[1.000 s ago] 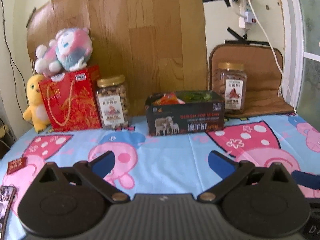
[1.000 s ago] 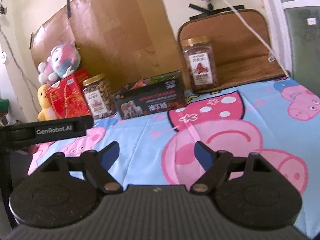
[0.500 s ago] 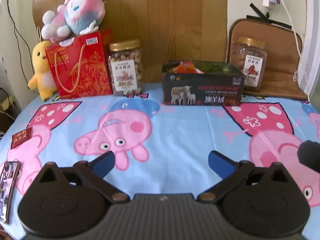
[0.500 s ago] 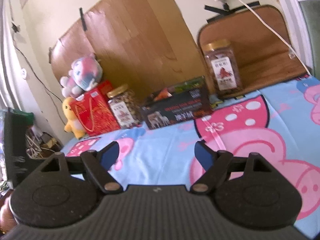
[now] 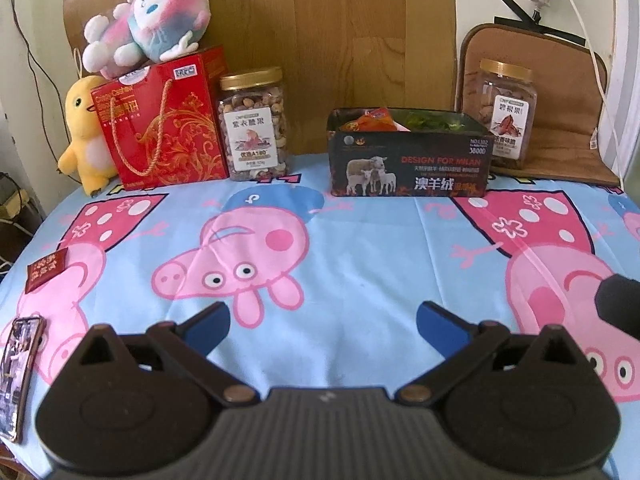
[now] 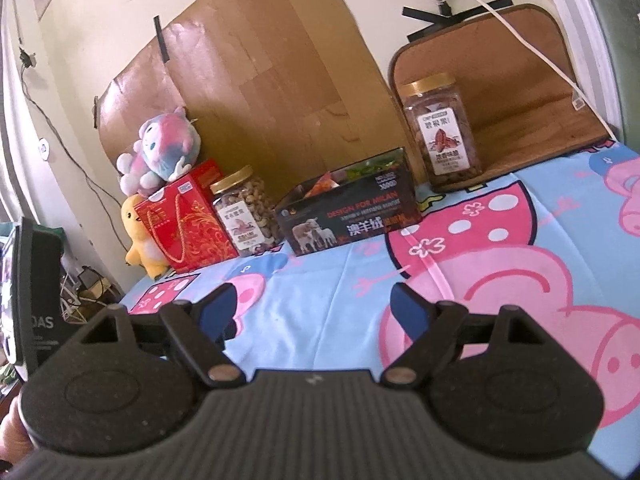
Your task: Organize snacks
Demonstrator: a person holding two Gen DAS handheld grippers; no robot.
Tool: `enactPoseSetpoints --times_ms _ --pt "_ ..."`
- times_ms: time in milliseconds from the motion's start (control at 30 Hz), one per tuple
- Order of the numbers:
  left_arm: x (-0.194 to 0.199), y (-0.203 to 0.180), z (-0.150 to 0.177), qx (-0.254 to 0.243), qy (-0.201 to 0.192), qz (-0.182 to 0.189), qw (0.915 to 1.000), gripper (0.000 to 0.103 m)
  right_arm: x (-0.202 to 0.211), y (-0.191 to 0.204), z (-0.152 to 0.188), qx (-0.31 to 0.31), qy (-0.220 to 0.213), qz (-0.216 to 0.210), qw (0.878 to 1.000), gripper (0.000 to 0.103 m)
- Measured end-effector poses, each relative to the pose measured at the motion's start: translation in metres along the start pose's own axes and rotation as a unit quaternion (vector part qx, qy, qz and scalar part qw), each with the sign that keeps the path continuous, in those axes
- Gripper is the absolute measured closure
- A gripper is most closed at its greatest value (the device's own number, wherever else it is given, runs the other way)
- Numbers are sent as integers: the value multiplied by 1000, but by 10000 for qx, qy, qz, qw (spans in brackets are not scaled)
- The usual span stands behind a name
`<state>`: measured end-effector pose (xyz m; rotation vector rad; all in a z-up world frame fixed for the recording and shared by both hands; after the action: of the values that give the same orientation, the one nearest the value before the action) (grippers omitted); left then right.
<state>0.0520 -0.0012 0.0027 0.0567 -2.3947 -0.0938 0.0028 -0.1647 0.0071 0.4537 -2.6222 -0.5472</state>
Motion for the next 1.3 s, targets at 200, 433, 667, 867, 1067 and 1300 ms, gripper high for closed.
enactPoseSetpoints --times_ms 200,433,667,867,1067,1300 --pt "5 5 0 -30 -95 -71 9999 0 5 7 -3 122 -104 -42 9999 17" --pt "12 11 0 -26 -236 -195 9995 0 4 11 1 161 -53 -44 9998 17" --pt "27 16 -6 -201 -662 -589 9959 0 8 15 1 192 -94 -60 9998 17" --pt "36 13 -7 -341 -842 -592 9941 0 10 19 2 246 -110 -87 9996 17" --pt "38 9 -5 -381 -820 -522 9945 0 13 19 1 253 -143 -72 9996 17" --pt "41 5 -2 -399 -801 -380 9953 0 17 19 -2 254 -305 -36 9992 17"
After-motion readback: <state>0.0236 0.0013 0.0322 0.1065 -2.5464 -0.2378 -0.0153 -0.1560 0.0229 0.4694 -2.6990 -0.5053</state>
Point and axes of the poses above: each gripper's, at about its wrist camera, not at the fingertips, and x roughly against the way its jaws point, y to its left, z to its underside, the point moved 9 cm from there along -x, roughly the way its jaws point
